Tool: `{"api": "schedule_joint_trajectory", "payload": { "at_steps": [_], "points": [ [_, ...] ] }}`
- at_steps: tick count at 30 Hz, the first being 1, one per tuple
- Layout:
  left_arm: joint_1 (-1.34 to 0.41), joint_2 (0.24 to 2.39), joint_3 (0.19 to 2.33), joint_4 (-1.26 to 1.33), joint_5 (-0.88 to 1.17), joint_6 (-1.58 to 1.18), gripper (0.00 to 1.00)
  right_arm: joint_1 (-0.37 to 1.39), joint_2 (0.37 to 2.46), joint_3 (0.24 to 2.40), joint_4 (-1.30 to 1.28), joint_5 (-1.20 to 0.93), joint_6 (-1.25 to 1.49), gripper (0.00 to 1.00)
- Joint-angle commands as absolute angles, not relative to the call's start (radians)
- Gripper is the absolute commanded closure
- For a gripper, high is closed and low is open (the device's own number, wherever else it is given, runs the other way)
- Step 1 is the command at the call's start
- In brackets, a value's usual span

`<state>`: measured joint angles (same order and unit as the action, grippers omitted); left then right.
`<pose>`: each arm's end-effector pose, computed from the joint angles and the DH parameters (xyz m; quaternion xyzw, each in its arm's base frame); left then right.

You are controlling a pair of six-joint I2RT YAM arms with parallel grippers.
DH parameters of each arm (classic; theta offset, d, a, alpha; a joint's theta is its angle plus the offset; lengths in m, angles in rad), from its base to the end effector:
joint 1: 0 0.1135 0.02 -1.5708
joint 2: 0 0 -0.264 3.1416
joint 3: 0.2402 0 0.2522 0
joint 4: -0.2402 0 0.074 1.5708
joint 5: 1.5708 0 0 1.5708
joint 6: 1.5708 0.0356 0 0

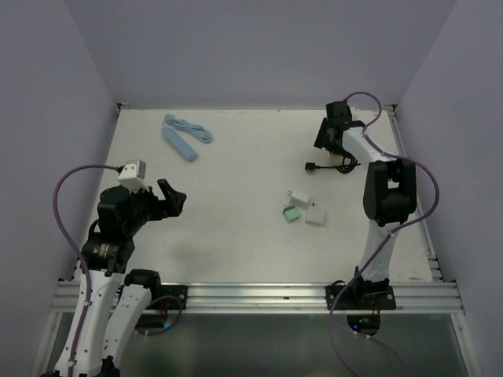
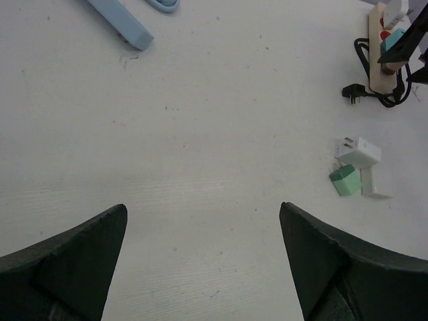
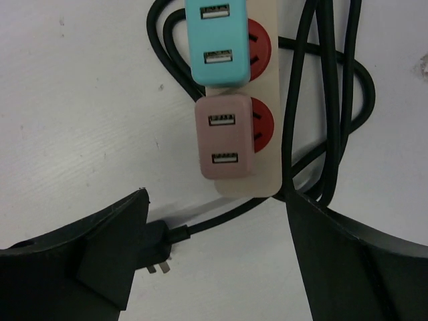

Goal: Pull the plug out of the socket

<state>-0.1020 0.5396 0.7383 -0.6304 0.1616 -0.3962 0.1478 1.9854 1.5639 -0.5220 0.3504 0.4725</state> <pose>0.1197 -0.0180 0.3106 -0.0800 0.8367 -0.1984 0.5041 0.4345 0.0523 0.2227 0.2045 0.9156 -0.0652 0.3399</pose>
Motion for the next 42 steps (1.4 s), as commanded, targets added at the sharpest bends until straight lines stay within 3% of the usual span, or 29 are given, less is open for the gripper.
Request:
{"api": "schedule_joint_trajectory", "payload": {
  "at_steps": [1, 9, 16, 23, 25, 28, 30, 33, 42],
  "points": [
    [-0.112, 0.532, 0.716, -0.612, 0.207, -0.380, 0.01, 0.129, 2.052, 1.657, -0.549, 0.368, 0.453, 0.15],
    [-0.115, 0.531, 0.669, -0.604, 0.210, -0.377, 0.00, 0.103, 2.183, 1.732, -0.580, 0.322, 0.460, 0.23],
    [-0.118, 0.532, 0.661, -0.591, 0.209, -0.377, 0.01, 0.092, 2.204, 1.721, -0.561, 0.285, 0.462, 0.53],
    [-0.118, 0.532, 0.644, -0.577, 0.212, -0.383, 0.00, 0.094, 2.178, 1.683, -0.558, 0.319, 0.431, 0.57],
    [-0.118, 0.532, 0.643, -0.574, 0.213, -0.387, 0.00, 0.092, 2.169, 1.674, -0.560, 0.331, 0.430, 0.64],
    [-0.118, 0.531, 0.640, -0.572, 0.213, -0.387, 0.01, 0.092, 2.158, 1.664, -0.568, 0.341, 0.436, 0.53],
    [-0.118, 0.531, 0.638, -0.571, 0.213, -0.387, 0.00, 0.092, 2.149, 1.648, -0.557, 0.336, 0.428, 0.37],
    [-0.120, 0.531, 0.635, -0.568, 0.215, -0.390, 0.00, 0.092, 2.132, 1.629, -0.552, 0.347, 0.417, 0.24],
    [-0.118, 0.528, 0.632, -0.563, 0.218, -0.390, 0.00, 0.092, 2.148, 1.612, -0.552, 0.310, 0.393, 0.22]
  ]
}}
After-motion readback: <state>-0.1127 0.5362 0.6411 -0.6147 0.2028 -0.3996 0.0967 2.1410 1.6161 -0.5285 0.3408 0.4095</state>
